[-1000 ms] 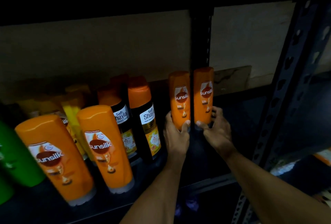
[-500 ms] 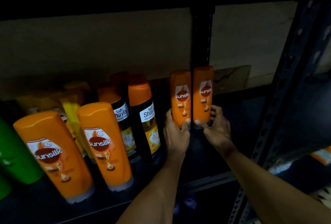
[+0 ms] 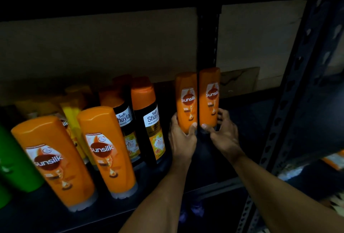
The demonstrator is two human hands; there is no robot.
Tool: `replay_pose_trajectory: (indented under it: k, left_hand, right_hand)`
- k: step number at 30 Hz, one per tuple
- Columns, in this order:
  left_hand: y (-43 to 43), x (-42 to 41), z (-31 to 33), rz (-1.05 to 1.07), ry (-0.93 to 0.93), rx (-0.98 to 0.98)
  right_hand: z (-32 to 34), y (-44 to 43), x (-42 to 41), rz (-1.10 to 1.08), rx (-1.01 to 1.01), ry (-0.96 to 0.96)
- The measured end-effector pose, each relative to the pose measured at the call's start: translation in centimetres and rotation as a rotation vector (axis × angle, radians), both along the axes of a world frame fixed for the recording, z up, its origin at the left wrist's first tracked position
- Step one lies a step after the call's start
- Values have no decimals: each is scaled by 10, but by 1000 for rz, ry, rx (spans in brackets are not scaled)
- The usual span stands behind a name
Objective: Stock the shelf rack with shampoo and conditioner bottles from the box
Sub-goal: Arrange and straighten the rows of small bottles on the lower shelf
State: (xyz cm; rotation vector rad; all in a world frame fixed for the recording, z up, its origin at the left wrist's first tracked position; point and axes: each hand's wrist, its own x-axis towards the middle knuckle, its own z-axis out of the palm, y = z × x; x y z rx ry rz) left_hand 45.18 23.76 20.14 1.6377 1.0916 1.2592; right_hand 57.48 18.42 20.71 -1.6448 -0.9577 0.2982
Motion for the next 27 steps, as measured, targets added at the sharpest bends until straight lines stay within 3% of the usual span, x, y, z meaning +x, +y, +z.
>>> replay_pose_trajectory:
  k: [27]
  left_hand:
    - [0,-1,-2,-1,46,3]
  right_hand:
    - [-1,0,0,13,-85,47]
